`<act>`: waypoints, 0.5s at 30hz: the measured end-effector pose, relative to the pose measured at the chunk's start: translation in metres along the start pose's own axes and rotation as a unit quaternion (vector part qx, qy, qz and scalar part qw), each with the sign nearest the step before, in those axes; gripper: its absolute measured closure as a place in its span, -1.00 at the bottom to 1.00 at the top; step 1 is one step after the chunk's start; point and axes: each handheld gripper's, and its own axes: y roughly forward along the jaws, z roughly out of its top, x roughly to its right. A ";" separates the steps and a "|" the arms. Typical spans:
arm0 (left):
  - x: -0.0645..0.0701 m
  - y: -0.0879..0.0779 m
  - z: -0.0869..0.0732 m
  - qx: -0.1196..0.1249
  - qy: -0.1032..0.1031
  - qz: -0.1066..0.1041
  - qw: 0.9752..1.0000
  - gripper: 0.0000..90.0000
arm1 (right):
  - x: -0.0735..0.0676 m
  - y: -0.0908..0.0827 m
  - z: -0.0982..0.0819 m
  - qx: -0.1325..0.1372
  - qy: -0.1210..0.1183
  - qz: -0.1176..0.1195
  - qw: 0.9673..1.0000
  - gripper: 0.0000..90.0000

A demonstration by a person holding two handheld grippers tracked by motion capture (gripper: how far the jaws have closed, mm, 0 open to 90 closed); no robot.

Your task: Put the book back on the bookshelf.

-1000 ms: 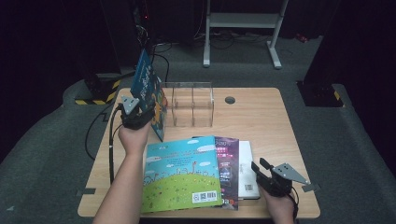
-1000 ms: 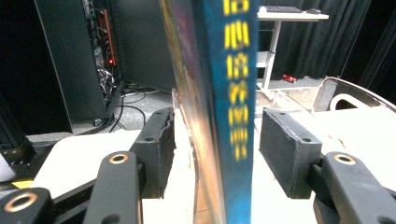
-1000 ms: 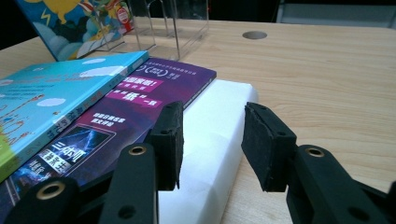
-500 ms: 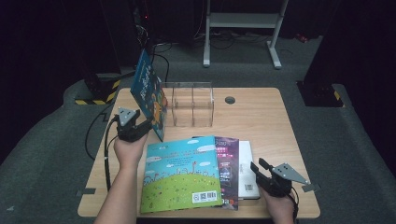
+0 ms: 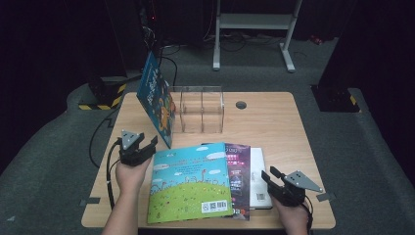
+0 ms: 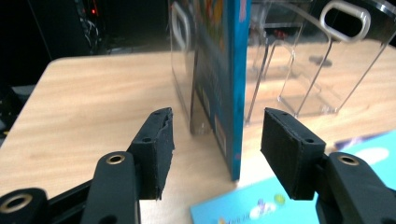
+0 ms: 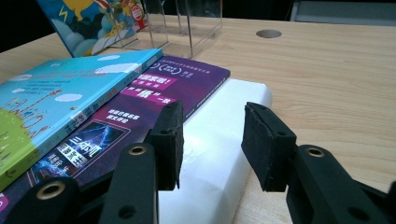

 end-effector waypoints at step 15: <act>-0.001 -0.012 -0.050 -0.094 -0.007 -0.031 0.995 -0.21 | -0.007 0.005 -0.002 -0.002 -0.039 -0.016 0.999 0.23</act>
